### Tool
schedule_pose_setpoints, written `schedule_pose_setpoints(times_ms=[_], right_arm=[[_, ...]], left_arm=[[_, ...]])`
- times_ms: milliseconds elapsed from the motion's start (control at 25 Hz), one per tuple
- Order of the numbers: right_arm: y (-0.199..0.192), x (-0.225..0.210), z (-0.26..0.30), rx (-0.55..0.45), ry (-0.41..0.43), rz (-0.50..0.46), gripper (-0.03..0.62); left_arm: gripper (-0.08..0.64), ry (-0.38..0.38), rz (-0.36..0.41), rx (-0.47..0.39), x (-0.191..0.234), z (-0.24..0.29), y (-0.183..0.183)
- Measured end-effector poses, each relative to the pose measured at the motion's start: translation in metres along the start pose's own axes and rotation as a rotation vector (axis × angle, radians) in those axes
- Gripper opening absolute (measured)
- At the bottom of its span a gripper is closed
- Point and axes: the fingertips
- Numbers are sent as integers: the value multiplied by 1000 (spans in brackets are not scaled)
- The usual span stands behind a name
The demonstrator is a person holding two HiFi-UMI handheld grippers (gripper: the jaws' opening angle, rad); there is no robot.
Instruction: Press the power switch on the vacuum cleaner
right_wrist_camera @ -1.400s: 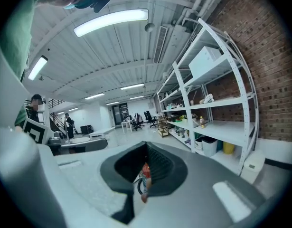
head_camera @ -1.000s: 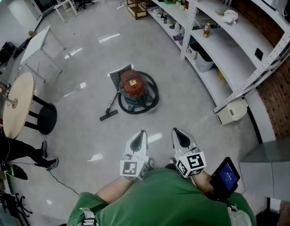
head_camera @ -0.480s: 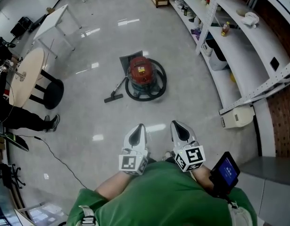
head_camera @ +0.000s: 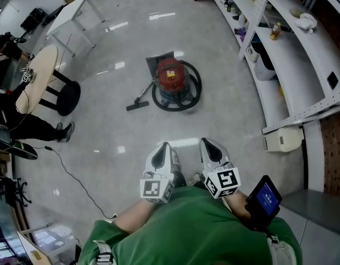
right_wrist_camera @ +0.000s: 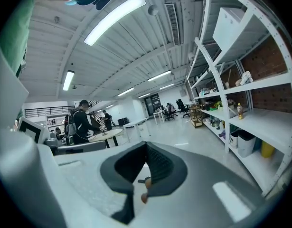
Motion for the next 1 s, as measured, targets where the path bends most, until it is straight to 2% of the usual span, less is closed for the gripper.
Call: schedule_pose_setpoints(times_ms=[440,600,840,1000], right_arm=[[3,-14,72,35,9,-14,0],[10,-13,113,49,5,-28,0],[24,-6,185,66,-11,-48,0],[30,-3,230,78,-29,-53,0]], left_arm=[[8,2,-18,-10,42,58,4],[8,-5,-16,-17,76,84,3],[8,-24,-44,-2,128,128,23],[8,-43,-41,-8,166,155,20]])
Point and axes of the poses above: the fingertips, and each gripper's own axes: z forward along the fingers, x to its left, y out of its top, and after that the axes turned 2 degrees about -x, right-handed
